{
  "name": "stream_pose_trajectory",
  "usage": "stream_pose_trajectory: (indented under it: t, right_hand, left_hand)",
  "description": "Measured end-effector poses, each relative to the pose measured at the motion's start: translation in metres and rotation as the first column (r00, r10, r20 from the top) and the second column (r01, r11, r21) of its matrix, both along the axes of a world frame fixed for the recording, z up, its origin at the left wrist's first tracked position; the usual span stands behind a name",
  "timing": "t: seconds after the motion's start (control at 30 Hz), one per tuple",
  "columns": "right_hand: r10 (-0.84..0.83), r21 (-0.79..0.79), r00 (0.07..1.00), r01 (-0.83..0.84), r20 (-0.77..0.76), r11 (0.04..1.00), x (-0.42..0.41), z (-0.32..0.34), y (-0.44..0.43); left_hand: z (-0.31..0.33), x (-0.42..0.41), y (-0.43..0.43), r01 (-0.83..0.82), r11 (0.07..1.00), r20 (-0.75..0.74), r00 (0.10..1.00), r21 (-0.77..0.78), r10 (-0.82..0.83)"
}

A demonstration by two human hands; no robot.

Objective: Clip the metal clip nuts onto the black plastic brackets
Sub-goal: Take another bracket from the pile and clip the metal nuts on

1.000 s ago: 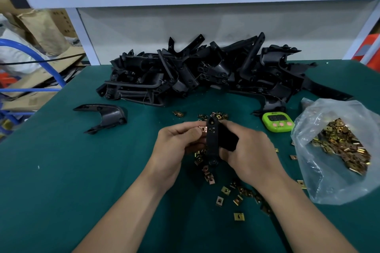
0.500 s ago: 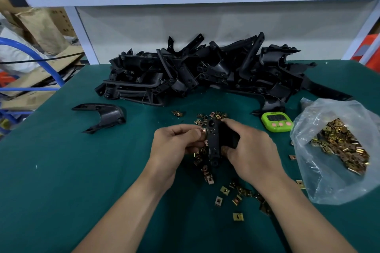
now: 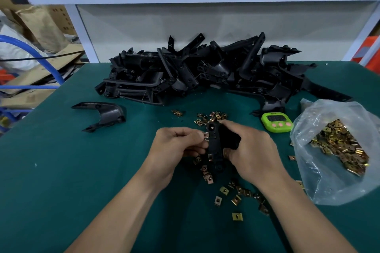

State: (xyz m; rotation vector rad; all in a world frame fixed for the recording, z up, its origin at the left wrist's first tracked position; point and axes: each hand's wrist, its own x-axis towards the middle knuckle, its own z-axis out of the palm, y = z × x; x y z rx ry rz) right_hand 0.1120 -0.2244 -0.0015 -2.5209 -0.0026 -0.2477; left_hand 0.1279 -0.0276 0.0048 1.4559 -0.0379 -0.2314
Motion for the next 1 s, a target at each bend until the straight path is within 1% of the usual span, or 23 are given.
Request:
stream_pose_trajectory:
  t: [0.1, 0.23, 0.37, 0.57, 0.83, 1.0]
  right_hand:
    - [0.005, 0.031, 1.0, -0.005, -0.005, 1.0, 0.0006, 0.0002, -0.0007]
    - [0.012, 0.058, 1.0, -0.012, 0.001, 0.998, 0.0009, 0.0001, -0.0002]
    - [0.019, 0.071, 1.0, -0.019, 0.001, 0.997, 0.0012, 0.0006, 0.0004]
    - [0.027, 0.061, 1.0, -0.027, 0.0, 0.998, 0.0011, 0.001, 0.0011]
    - [0.036, 0.078, 0.999, -0.036, 0.007, 0.996, 0.0008, 0.0006, -0.0001]
    - [0.024, 0.054, 0.999, -0.025, 0.023, 0.998, -0.0003, 0.0009, 0.0007]
  left_hand:
    - [0.0017, -0.0008, 0.0008, 0.025, 0.999, -0.039, 0.999, -0.03, -0.026]
    - [0.0035, -0.0004, -0.0005, 0.011, 0.998, -0.09, 0.996, -0.064, -0.017]
    - [0.0052, -0.001, -0.0017, 0.004, 0.998, -0.116, 0.993, -0.057, -0.01]
    - [0.0054, -0.0012, 0.0002, 0.004, 0.998, -0.108, 0.994, -0.066, -0.012]
    - [0.0052, -0.0011, 0.002, 0.056, 0.998, -0.074, 0.996, -0.031, -0.058]
    - [0.0033, -0.0024, -0.0025, 0.005, 1.0, -0.058, 0.998, -0.004, -0.005]
